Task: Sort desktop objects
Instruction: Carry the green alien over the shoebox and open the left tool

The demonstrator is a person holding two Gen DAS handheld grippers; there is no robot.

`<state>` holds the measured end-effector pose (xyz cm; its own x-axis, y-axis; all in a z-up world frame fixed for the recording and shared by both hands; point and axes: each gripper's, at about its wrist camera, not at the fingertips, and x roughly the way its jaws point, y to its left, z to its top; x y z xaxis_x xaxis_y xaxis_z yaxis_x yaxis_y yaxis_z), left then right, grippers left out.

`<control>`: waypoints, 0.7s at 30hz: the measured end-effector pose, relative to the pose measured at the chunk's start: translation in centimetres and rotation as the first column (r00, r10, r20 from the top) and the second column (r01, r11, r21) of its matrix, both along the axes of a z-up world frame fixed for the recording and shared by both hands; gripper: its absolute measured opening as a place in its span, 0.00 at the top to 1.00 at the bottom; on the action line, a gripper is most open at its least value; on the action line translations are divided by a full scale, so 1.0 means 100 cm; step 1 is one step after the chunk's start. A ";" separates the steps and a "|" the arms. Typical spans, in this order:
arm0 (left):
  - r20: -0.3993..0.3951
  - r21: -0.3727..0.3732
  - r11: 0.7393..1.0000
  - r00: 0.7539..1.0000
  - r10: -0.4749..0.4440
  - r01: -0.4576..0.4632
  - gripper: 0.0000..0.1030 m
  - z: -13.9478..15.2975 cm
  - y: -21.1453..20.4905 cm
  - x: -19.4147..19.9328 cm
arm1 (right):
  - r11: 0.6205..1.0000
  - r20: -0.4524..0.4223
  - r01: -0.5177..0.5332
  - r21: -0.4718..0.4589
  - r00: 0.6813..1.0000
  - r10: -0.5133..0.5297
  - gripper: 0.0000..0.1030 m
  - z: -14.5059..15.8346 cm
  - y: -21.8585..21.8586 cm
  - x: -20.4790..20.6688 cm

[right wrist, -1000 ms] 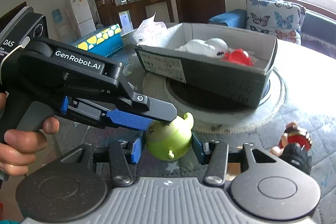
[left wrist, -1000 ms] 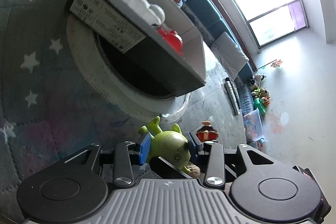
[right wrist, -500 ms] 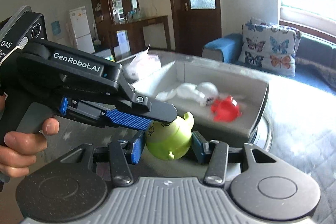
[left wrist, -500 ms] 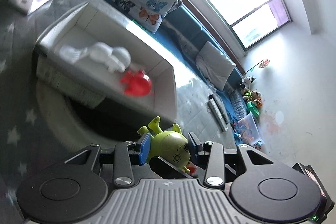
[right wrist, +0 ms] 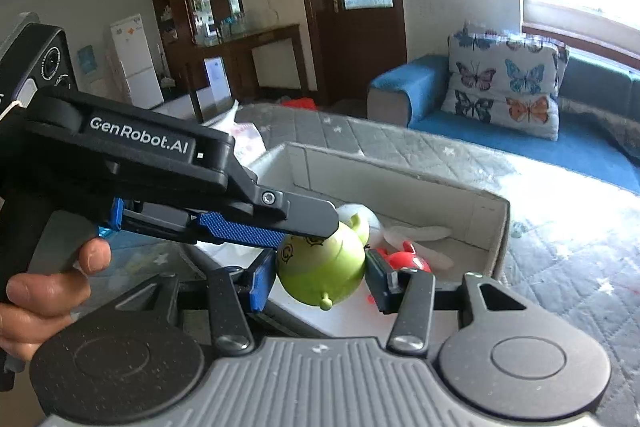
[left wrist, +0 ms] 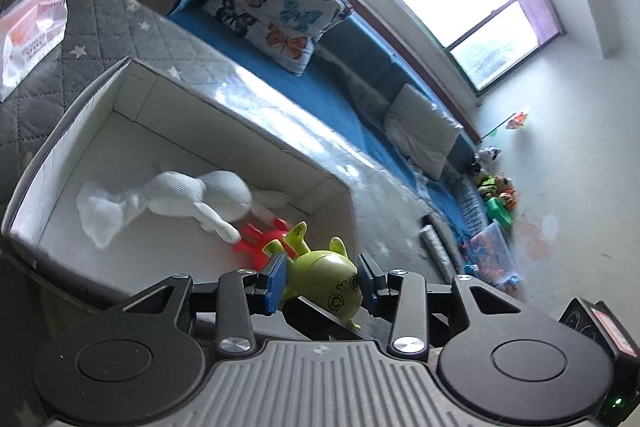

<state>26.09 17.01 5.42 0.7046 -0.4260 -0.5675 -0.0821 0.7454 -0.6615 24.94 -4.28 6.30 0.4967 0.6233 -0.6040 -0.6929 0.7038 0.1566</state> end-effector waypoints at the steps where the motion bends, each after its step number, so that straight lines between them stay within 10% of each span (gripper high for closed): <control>1: -0.013 0.000 1.000 1.000 0.002 -0.002 0.59 -0.006 0.002 0.005 | 1.000 -0.013 0.000 -0.005 1.000 0.000 0.53 -0.004 0.003 0.008; 21: -0.147 -0.001 1.000 0.989 0.011 -0.011 0.61 -0.055 0.024 0.041 | 0.992 -0.171 -0.025 -0.120 0.985 0.004 0.53 -0.065 0.043 0.052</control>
